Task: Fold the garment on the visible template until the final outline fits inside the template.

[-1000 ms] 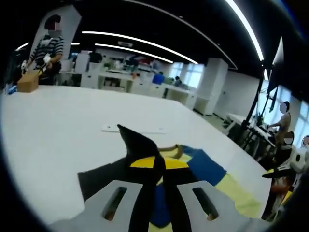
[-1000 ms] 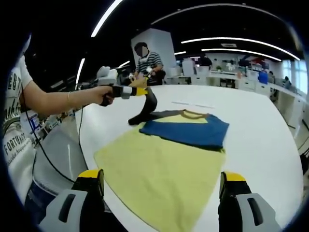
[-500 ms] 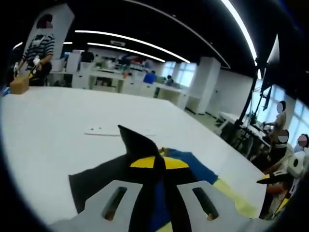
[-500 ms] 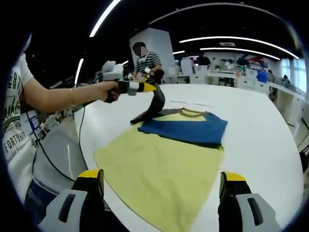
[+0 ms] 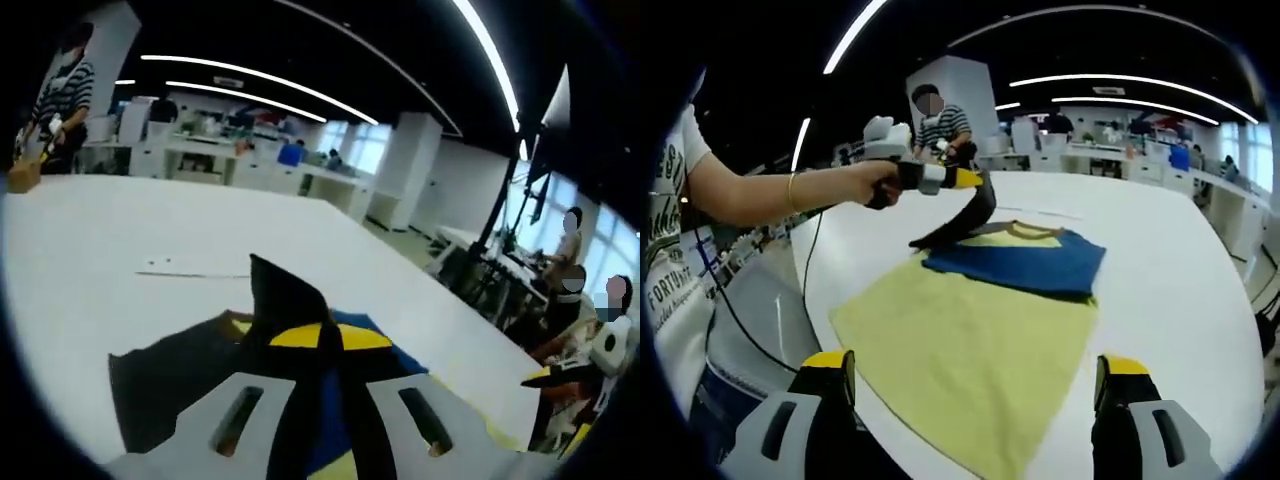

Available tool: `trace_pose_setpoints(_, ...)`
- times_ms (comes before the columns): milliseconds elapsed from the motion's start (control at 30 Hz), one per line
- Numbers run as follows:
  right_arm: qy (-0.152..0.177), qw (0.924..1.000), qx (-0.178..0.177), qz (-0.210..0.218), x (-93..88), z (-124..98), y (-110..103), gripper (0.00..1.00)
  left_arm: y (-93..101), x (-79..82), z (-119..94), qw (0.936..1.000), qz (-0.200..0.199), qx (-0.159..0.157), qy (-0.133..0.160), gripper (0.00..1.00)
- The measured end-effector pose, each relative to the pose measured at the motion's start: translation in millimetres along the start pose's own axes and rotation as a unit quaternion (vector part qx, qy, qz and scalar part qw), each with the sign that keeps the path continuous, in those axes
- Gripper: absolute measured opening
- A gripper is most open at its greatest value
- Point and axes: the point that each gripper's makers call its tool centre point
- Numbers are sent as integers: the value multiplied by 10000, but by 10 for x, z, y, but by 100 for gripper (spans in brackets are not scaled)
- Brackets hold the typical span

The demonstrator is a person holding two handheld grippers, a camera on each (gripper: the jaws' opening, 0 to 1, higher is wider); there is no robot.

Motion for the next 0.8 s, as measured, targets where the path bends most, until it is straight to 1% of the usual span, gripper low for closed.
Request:
trace_pose_setpoints(233,91,10000,-20,5,46,4,-8,99,238,37,107,9997,89,-219,13,1)
trace_pose_setpoints(400,125,9999,-77,41,43,-17,19,99,342,38,161,9994,126,-317,39,1)
trace_pose_setpoints(567,97,9999,-107,68,9,-37,23,99,459,-22,199,9987,252,-435,-16,1)
trace_pose_setpoints(700,90,9999,-116,84,1,-39,21,99,542,-71,215,9983,275,-518,-49,1)
trace_pose_setpoints(800,88,9999,-127,75,4,-40,25,99,612,-132,241,9979,286,-567,-131,1)
Point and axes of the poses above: the point that each gripper's makers call its tool centre point, and the gripper's own axes: z roughly forward along the fingers, y roughly to its right, x roughly out of its top, and after that the axes turned 6 degrees about x, right-handed
